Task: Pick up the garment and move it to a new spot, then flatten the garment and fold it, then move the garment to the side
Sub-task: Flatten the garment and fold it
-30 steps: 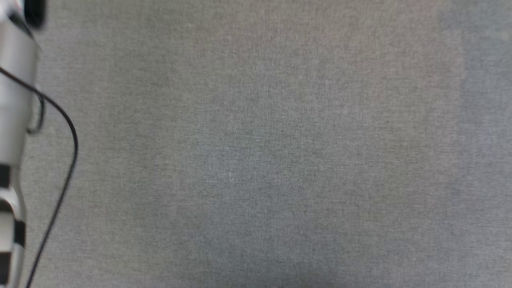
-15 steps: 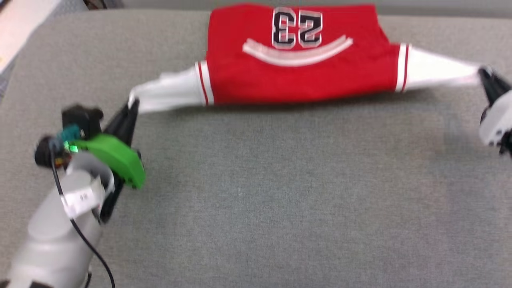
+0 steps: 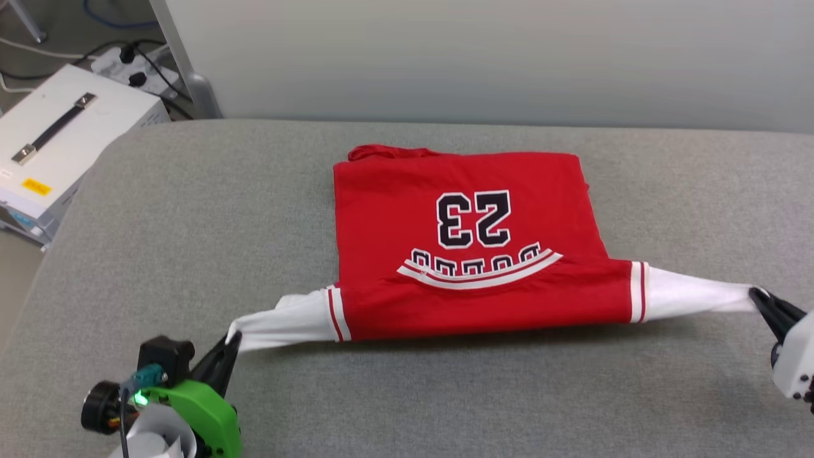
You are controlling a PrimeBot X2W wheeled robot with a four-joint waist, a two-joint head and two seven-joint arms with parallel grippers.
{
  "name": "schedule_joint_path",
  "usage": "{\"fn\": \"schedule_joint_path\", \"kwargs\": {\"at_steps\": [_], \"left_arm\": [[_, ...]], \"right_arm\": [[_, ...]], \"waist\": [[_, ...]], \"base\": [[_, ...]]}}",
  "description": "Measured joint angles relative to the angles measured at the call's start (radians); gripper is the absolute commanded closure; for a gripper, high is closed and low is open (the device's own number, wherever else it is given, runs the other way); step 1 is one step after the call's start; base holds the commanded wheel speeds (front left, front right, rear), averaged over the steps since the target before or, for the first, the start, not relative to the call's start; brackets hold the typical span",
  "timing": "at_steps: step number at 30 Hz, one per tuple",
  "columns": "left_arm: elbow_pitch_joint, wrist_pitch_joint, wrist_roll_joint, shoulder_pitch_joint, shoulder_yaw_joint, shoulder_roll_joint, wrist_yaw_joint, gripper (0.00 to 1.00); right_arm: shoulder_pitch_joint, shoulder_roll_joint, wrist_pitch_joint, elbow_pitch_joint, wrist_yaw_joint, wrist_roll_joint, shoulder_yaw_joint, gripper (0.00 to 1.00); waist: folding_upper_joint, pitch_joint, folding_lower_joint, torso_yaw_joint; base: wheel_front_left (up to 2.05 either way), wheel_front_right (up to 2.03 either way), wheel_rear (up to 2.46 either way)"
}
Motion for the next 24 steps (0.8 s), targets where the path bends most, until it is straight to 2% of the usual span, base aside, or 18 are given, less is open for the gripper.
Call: {"fn": "schedule_joint_path", "kwargs": {"at_steps": [16,24], "left_arm": [[-0.168,0.056,-0.025,0.24,-0.048,0.076,0.025,1.0],[-0.2,0.091,-0.027,0.289,-0.077,0.081,0.041,1.0]], "right_arm": [[0.261,-0.113,0.075,-0.156,0.0,0.11,0.034,1.0],[0.36,-0.165,0.118,-0.206,0.0,0.113,0.056,1.0]], "waist": [[0.0,-0.101,0.0001,-0.002],[0.0,-0.103,0.0001,0.011]], "base": [[0.0,0.0,0.0],[0.0,0.0,0.0]]}}
